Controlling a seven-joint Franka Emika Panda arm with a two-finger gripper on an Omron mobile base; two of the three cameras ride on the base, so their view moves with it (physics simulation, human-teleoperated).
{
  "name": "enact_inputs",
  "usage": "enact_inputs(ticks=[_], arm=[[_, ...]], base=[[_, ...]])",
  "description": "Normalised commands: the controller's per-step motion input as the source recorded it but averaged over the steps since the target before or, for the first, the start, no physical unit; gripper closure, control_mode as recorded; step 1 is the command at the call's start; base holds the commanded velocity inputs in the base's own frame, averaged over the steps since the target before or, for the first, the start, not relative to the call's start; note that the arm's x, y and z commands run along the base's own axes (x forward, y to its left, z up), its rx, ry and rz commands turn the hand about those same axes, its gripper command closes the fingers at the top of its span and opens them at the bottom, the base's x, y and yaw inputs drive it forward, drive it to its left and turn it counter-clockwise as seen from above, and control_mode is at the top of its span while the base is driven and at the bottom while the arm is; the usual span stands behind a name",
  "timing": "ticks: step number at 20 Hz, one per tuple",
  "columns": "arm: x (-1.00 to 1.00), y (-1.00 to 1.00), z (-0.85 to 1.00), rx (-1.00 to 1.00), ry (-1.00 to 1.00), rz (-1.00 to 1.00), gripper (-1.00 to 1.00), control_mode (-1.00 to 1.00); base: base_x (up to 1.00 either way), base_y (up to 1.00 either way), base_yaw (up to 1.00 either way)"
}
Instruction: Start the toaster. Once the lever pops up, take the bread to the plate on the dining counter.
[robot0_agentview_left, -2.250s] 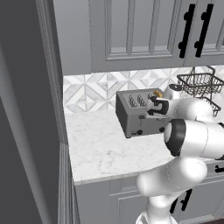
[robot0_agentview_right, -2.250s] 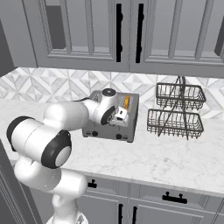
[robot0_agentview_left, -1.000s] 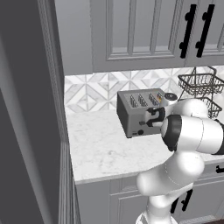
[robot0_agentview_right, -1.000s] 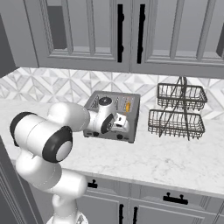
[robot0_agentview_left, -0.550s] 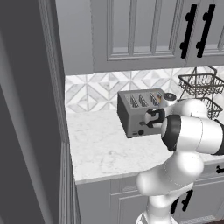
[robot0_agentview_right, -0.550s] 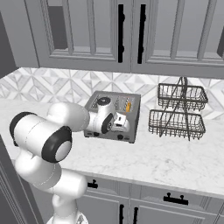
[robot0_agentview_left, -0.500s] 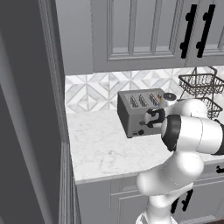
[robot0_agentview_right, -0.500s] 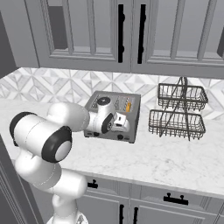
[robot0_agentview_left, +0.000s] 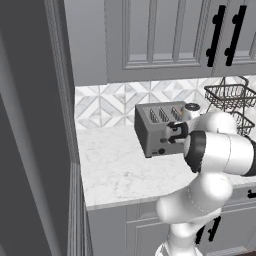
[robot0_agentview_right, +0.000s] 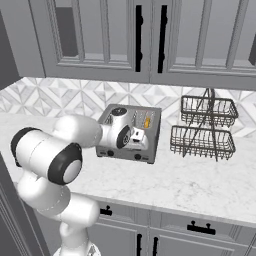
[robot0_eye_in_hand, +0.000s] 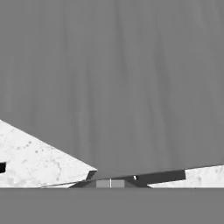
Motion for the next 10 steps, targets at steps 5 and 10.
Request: enact_inputs(ticks=[5,10], arm=[[-0.83,-0.09,0.21,0.07,-0.01,0.0,1.0,-1.0],[-0.74,0.0,0.64,0.05,-0.09,0.0,1.0,-1.0]], base=[[0.0,0.0,0.0],[0.0,0.0,0.0]])
